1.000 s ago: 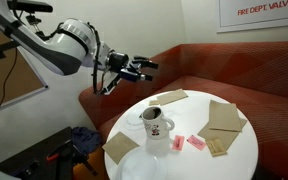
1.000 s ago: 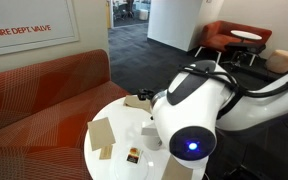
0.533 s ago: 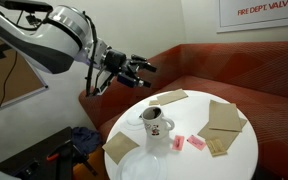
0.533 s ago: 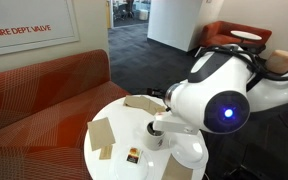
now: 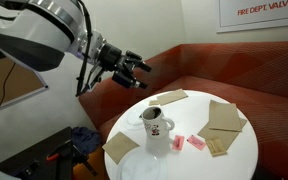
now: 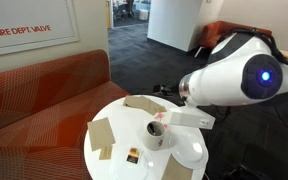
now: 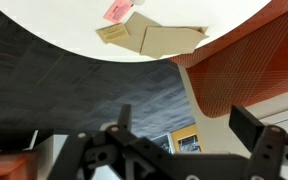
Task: Place the black object into the white mug cup
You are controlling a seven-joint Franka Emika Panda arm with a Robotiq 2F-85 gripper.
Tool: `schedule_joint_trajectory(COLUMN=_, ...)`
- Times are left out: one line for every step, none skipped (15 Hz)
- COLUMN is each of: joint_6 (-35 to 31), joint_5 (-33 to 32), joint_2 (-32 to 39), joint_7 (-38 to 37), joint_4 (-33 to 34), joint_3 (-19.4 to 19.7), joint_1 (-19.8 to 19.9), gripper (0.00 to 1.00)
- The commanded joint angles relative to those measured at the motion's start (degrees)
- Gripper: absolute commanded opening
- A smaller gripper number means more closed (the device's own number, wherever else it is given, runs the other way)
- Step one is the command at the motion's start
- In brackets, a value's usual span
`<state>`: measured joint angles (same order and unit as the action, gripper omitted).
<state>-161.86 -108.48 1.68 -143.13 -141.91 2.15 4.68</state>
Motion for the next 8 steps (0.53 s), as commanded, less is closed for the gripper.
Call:
schedule_joint_trajectory(joint_6=-8.89, joint_5=0.51, joint_2=-2.79, joint_7=5.73, joint_4=-1.42, joint_3=2.22, joint_1=1.98, gripper=1.0)
schedule_joint_trajectory(joint_6=-11.35, joint_5=1.12, joint_2=-2.74, joint_7=7.74, joint_4=-1.45, joint_3=2.87, joint_1=2.38, gripper=1.0)
schedule_joint_trajectory(joint_6=-13.5, joint_5=2.18, joint_2=-2.66, joint_7=10.23, joint_4=-1.63, joint_3=3.53, joint_1=2.72, gripper=1.0)
schedule_joint_trajectory(joint_6=-15.99, joint_5=2.83, joint_2=-2.4, joint_7=12.42, joint_4=-1.71, joint_3=4.17, joint_1=3.16, gripper=1.0)
schedule_joint_trajectory(joint_6=-17.71, joint_5=3.99, joint_2=-2.34, joint_7=14.85, joint_4=-2.11, joint_3=4.76, joint_1=3.37, gripper=1.0)
schedule_joint_trajectory(joint_6=-19.04, joint_5=4.83, joint_2=-2.06, joint_7=16.89, joint_4=-2.31, joint_3=5.25, joint_1=3.6, gripper=1.0)
schedule_joint_trajectory(joint_6=-20.42, joint_5=5.67, joint_2=-1.93, joint_7=18.95, joint_4=-2.65, joint_3=5.73, joint_1=3.81, gripper=1.0)
schedule_joint_trajectory(joint_6=-21.13, joint_5=6.69, joint_2=-1.84, joint_7=21.02, joint_4=-3.18, joint_3=6.14, joint_1=3.95, gripper=1.0)
